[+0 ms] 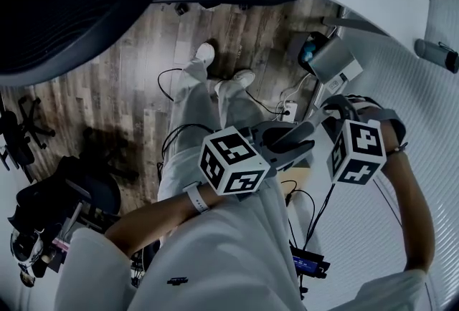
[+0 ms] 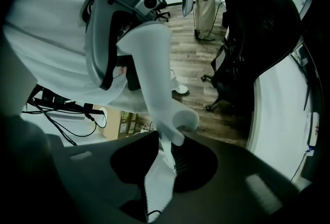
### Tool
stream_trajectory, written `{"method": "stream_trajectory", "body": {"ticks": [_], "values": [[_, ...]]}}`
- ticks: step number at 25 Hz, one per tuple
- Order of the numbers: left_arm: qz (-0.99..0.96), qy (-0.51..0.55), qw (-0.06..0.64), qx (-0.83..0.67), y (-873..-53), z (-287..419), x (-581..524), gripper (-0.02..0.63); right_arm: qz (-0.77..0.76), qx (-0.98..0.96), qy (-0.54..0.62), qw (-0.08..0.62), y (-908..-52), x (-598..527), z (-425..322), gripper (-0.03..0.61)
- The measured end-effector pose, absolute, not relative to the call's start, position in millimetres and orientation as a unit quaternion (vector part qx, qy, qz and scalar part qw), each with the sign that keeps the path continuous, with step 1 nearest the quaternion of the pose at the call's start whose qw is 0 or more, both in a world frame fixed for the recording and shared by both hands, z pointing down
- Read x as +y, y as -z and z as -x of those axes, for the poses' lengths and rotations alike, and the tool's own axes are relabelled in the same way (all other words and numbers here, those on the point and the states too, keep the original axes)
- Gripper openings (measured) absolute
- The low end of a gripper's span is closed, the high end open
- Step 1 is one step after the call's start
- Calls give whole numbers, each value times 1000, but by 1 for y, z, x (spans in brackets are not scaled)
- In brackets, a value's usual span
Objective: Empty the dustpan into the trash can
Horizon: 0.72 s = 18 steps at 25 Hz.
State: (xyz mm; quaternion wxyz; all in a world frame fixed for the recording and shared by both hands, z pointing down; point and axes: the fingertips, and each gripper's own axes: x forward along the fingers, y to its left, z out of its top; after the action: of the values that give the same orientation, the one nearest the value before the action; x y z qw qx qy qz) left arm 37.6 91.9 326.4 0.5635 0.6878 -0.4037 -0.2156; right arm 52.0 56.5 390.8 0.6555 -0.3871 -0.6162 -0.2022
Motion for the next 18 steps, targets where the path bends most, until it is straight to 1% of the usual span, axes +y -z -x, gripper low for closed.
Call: {"method": "stream_trajectory", "body": {"ticks": [14,18], "values": [[-690,219,571,-388,-324,-41,92,114,372,-629,201,652,-388,57,-53,86],[-697,210,586,-355,-324,-49,90,112,365,-642,187,648,-388,54,-58,86]]}}
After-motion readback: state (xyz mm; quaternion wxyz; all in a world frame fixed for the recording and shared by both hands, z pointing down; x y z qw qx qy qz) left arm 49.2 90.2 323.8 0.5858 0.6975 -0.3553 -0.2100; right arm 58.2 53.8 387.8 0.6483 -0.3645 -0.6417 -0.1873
